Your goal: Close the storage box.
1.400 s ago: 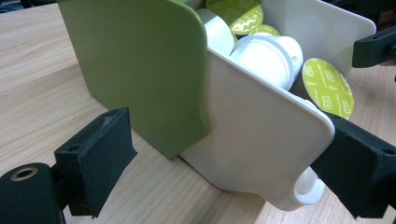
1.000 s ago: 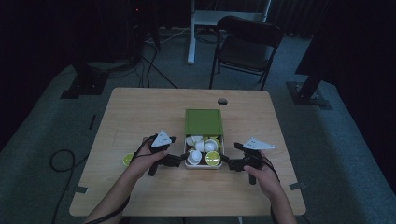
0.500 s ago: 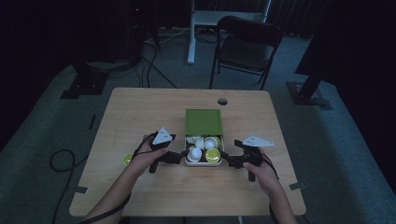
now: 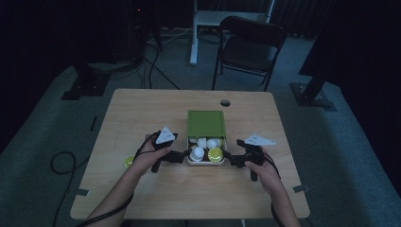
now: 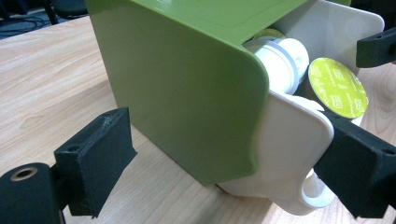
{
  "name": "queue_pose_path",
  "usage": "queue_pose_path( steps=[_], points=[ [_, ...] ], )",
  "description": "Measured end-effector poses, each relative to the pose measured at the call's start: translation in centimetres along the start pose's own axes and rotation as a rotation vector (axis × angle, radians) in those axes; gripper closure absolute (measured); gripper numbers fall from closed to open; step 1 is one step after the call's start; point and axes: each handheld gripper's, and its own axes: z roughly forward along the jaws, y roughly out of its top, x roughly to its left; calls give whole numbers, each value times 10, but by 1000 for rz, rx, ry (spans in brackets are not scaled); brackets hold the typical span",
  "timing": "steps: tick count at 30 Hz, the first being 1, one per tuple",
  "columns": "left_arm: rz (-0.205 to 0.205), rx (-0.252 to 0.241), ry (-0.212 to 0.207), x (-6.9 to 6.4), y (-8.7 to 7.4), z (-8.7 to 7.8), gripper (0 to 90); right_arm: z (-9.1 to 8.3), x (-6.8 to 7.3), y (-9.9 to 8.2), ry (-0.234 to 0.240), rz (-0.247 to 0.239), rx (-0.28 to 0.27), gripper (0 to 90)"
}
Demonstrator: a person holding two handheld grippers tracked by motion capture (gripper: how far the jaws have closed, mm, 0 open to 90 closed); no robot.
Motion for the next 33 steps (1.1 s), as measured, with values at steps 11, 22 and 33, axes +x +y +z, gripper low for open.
queue_pose_path(
  steps=[11, 22, 33],
  points=[
    [-7, 3, 8, 5, 3, 4, 94, 8, -4, 1, -18, -1, 12, 118],
    [-3, 5, 18, 10, 7, 8, 93, 12, -8, 5, -32, 10, 14, 118],
    [-30, -6, 26, 14, 6, 11, 93, 16, -10, 6, -46, 30, 4, 118]
  ],
)
